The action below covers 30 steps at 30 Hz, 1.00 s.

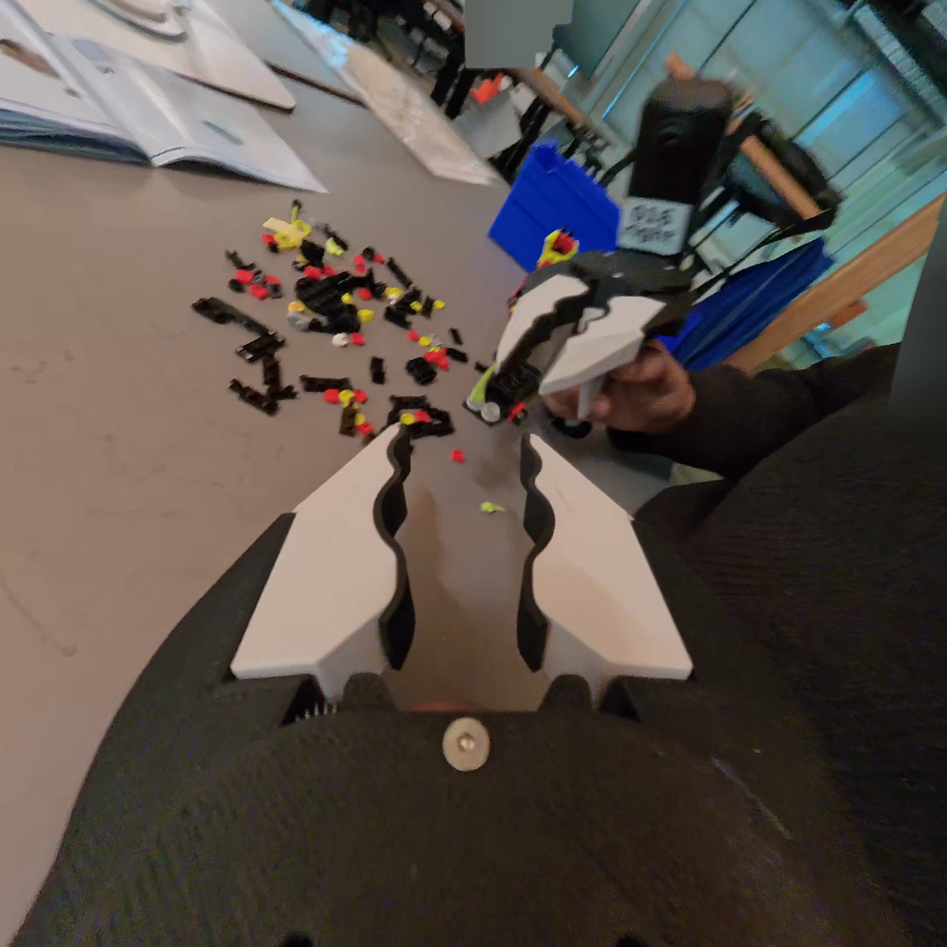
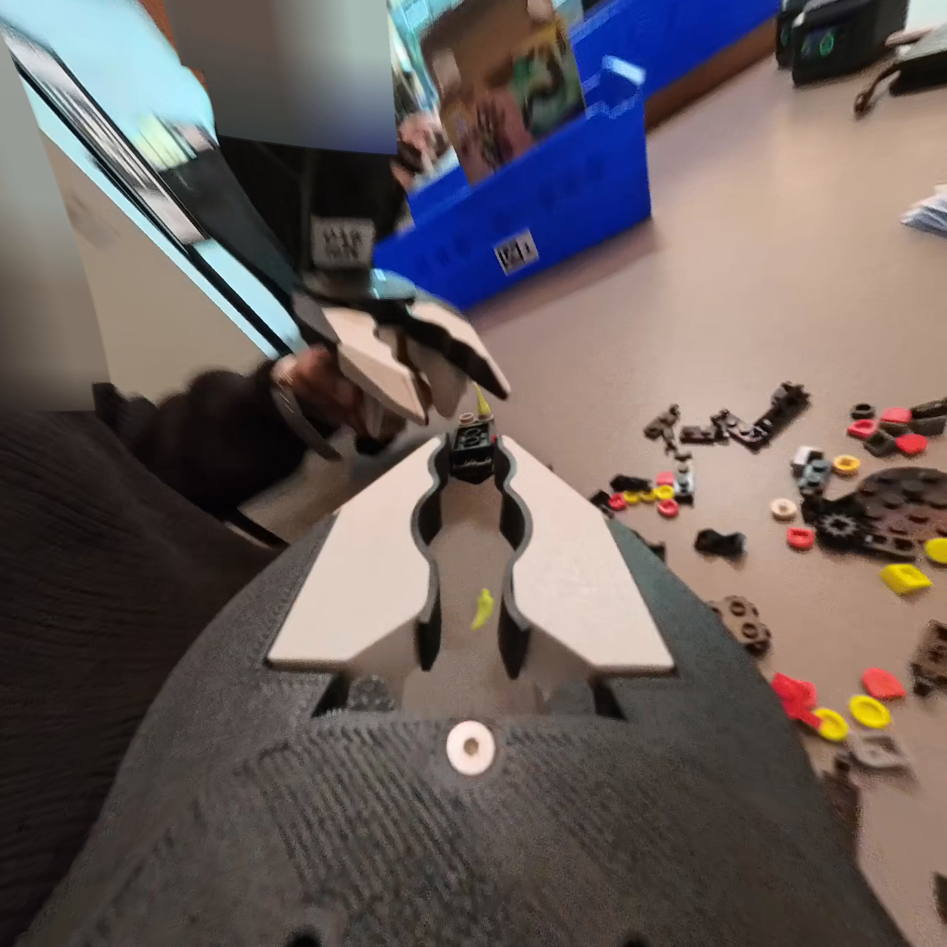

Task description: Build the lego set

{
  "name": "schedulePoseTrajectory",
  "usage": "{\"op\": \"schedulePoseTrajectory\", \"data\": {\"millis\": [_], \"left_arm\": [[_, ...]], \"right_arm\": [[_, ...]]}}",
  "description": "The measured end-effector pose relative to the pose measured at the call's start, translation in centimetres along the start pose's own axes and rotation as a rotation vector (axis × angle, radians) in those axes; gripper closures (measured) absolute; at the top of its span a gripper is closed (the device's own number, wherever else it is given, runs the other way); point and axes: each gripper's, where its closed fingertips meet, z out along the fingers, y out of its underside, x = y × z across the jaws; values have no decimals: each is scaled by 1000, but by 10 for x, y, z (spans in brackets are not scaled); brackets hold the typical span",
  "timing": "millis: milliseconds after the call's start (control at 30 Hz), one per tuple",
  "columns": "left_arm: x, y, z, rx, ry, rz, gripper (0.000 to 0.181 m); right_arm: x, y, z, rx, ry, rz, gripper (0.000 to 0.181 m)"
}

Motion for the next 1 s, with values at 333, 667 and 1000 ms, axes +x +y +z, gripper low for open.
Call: {"op": "schedulePoseTrajectory", "data": {"millis": [333, 667, 1000], "left_arm": [[50, -45, 1, 262, 222, -43, 160], [55, -51, -5, 300, 296, -111, 165], [54, -49, -2, 289, 341, -201, 166]], "right_arm": [[-32, -46, -16, 317, -232, 204, 167], [-38, -39, -9, 295, -277, 225, 168], [-37, -34, -8, 259, -264, 157, 168]]}}
